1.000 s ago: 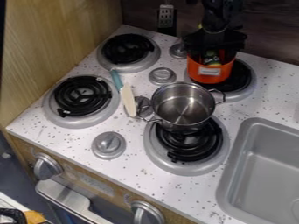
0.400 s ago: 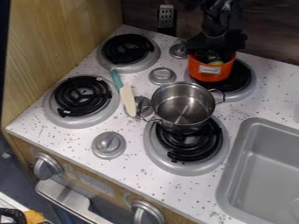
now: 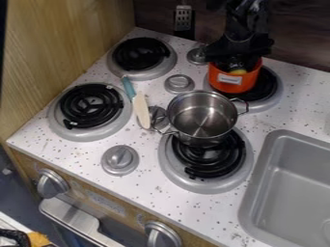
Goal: Put the yellow bottle in the middle of the lower burners
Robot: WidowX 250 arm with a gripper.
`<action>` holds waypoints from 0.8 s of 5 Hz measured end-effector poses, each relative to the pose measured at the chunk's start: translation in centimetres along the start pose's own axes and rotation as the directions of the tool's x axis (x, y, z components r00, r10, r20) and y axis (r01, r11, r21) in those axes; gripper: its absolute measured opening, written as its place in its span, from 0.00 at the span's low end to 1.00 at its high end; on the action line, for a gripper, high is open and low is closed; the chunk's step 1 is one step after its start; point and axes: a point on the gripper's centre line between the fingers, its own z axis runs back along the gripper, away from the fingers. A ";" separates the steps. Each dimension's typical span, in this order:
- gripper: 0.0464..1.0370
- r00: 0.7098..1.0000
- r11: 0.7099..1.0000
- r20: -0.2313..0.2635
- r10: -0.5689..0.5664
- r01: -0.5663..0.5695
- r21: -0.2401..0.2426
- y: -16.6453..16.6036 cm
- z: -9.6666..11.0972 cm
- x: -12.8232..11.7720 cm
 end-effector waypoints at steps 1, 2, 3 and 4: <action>0.61 1.000 1.000 0.029 0.013 -0.014 0.012 -0.3 0.6 0.3; 0.61 0.998 0.999 0.062 0.032 -0.035 0.041 0.1 1.1 0.9; 0.61 0.994 0.996 0.094 0.051 -0.057 0.061 0.0 2.5 1.3; 0.61 0.993 0.992 0.106 0.059 -0.070 0.106 0.6 3.4 1.4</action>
